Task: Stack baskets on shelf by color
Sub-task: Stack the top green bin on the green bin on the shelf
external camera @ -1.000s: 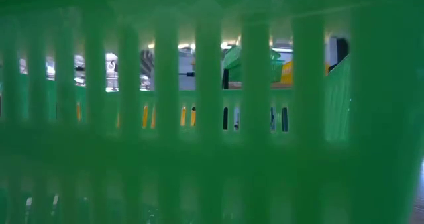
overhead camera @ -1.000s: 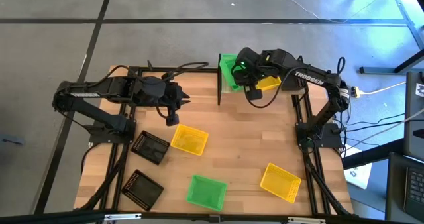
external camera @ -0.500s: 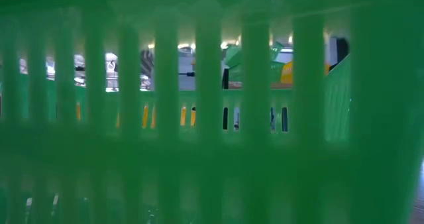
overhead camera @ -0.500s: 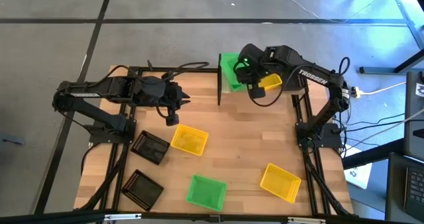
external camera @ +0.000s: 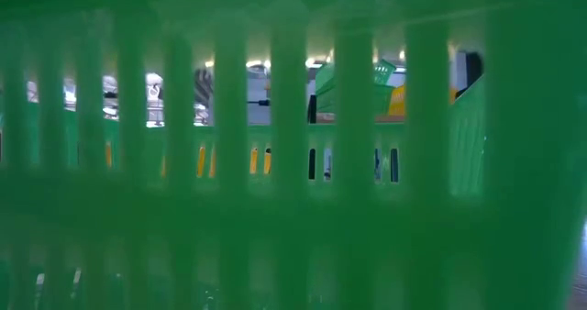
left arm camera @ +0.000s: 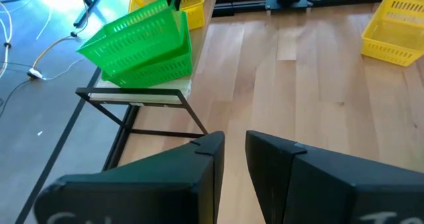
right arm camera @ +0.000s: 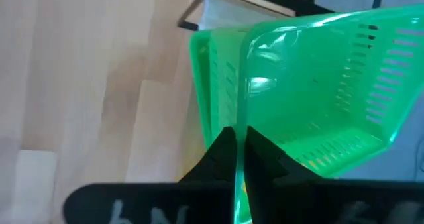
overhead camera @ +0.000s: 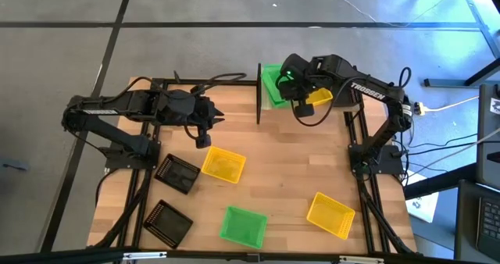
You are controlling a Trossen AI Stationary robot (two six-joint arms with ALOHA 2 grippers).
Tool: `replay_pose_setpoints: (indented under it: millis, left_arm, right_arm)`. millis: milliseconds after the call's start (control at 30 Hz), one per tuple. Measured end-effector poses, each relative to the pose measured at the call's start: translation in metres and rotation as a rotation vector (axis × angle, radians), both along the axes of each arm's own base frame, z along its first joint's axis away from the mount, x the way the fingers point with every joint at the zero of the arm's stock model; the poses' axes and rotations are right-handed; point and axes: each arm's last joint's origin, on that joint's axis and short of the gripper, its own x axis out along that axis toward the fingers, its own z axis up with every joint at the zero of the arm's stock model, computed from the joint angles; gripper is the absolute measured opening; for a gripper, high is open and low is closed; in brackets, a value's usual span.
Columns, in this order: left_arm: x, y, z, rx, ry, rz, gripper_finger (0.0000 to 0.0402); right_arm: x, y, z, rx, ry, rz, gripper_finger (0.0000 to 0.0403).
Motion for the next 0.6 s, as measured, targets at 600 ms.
replay_pose_setpoints:
  millis: [600]
  left_arm:
    - [0.0, 0.0, 0.0, -0.002, -0.001, 0.001, 0.0055]
  right_arm:
    - [0.0025, 0.0034, 0.0033, -0.095, 0.011, -0.024, 0.0075]
